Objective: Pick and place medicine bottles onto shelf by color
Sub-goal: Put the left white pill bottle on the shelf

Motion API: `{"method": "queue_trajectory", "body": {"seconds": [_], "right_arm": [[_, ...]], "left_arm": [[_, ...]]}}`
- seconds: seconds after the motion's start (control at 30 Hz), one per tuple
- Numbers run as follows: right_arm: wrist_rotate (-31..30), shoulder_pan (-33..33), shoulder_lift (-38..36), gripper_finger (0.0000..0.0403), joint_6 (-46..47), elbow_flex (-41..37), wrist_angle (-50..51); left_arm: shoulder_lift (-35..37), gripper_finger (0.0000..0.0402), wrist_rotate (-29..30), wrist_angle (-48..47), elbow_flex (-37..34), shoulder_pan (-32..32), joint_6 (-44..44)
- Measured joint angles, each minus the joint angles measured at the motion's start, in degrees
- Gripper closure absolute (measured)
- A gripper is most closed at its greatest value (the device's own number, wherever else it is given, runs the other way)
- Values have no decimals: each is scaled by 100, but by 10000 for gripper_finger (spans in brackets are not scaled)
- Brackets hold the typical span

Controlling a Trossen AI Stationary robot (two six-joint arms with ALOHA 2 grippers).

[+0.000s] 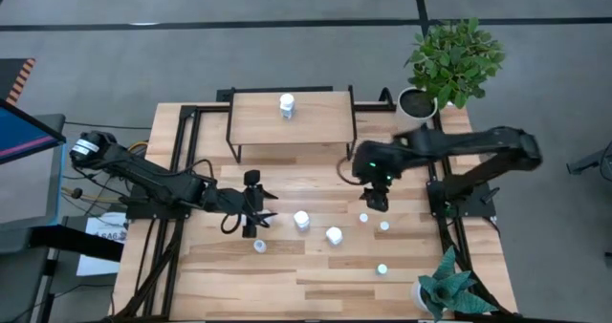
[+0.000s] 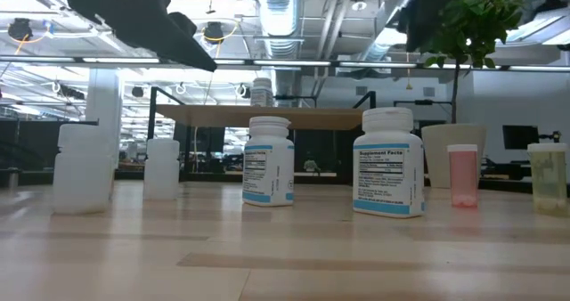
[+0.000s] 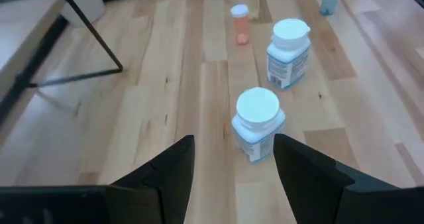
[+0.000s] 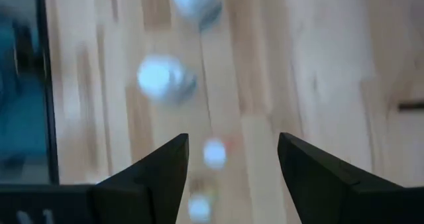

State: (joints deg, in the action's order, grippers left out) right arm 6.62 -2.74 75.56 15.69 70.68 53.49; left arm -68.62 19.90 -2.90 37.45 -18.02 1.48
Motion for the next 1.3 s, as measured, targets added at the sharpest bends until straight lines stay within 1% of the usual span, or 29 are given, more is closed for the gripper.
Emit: {"method": "queue_trajectory", "body": {"seconds": [0.1,0.2,0.3,0.4,0.53,0.7,0.93,1.03,1.3], "right_arm": [[-328,-386,-369,149,513,-620,-893],[-421,-704,-478,149,675,-948,-1511],[-427,-913,-384,149,668,-1015,-1758],[-427,-1008,-213,149,371,-1015,-1995],[-421,-1004,49,149,467,-1013,-2051],[-372,-813,351,149,528,-1011,-2073],[-332,-509,635,149,546,-903,-1879],[-170,-401,637,149,546,-802,-1835],[-150,-377,561,149,546,-515,-1697]], "left_arm": [[0,206,88,53,0,17,-235],[1,206,253,150,0,17,-361],[2,206,284,141,0,17,-427],[2,206,283,151,0,17,-460],[2,206,306,146,0,17,-750],[2,206,247,155,-2,17,-1154],[2,206,178,138,-2,17,-1218],[2,206,179,153,-3,17,-1223],[2,206,177,147,-4,17,-1207]]}}
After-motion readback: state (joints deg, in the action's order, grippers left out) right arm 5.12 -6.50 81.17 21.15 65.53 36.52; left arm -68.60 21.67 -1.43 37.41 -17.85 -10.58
